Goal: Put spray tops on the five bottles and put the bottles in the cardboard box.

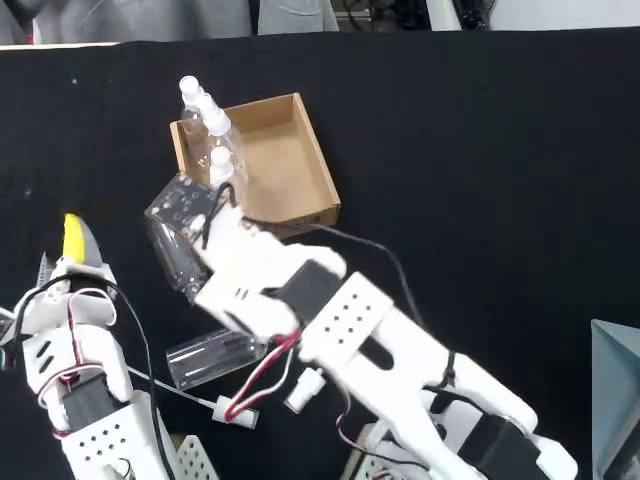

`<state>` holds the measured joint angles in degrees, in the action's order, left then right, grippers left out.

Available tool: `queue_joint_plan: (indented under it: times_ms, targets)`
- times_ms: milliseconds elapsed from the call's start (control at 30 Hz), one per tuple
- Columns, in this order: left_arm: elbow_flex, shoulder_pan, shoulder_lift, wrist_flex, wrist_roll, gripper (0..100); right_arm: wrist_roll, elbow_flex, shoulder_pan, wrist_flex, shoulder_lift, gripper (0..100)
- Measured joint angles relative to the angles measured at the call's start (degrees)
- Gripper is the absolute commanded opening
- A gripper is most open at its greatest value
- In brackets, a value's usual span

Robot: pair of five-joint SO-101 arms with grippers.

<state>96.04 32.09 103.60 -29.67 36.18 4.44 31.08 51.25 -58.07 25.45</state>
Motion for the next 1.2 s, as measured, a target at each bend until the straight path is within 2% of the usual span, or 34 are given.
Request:
queue_joint_plan:
  times_ms: [233, 700, 900, 1200]
  targets:
    - [-0.18, 0.26, 0.00, 0.00, 0.70, 21, -8.62, 2.02, 3.87, 3.16, 0.00, 26.6]
    - [-0.18, 0.26, 0.00, 2.11, 1.05, 21, -9.05, 16.26, 3.87, 26.64, 0.00, 26.6]
    - [-0.18, 0.26, 0.00, 2.11, 1.05, 21, -9.05, 16.53, 3.87, 27.69, -0.97, 26.6]
    - [-0.18, 3.43, 0.00, 2.37, 3.43, 21, -10.11, 13.27, 3.87, 27.96, -12.04, 26.6]
